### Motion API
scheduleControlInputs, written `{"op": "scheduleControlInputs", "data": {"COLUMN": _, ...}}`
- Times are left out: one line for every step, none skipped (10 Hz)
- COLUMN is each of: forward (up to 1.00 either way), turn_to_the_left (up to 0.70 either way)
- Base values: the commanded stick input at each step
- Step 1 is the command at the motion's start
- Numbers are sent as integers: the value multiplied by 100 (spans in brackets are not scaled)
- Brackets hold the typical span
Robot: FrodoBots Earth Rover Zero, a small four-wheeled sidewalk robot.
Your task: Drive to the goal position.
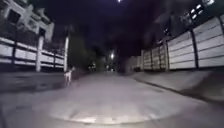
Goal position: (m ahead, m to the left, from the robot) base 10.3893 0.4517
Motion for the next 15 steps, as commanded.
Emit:
{"op": "scheduleControlInputs", "data": {"forward": 70, "turn_to_the_left": 0}}
{"op": "scheduleControlInputs", "data": {"forward": 70, "turn_to_the_left": 0}}
{"op": "scheduleControlInputs", "data": {"forward": 70, "turn_to_the_left": 0}}
{"op": "scheduleControlInputs", "data": {"forward": 70, "turn_to_the_left": 0}}
{"op": "scheduleControlInputs", "data": {"forward": 70, "turn_to_the_left": 0}}
{"op": "scheduleControlInputs", "data": {"forward": 70, "turn_to_the_left": 0}}
{"op": "scheduleControlInputs", "data": {"forward": 70, "turn_to_the_left": 0}}
{"op": "scheduleControlInputs", "data": {"forward": 70, "turn_to_the_left": 0}}
{"op": "scheduleControlInputs", "data": {"forward": 70, "turn_to_the_left": 0}}
{"op": "scheduleControlInputs", "data": {"forward": 70, "turn_to_the_left": 0}}
{"op": "scheduleControlInputs", "data": {"forward": 70, "turn_to_the_left": 0}}
{"op": "scheduleControlInputs", "data": {"forward": 70, "turn_to_the_left": 0}}
{"op": "scheduleControlInputs", "data": {"forward": 70, "turn_to_the_left": 0}}
{"op": "scheduleControlInputs", "data": {"forward": 70, "turn_to_the_left": 0}}
{"op": "scheduleControlInputs", "data": {"forward": 70, "turn_to_the_left": 0}}
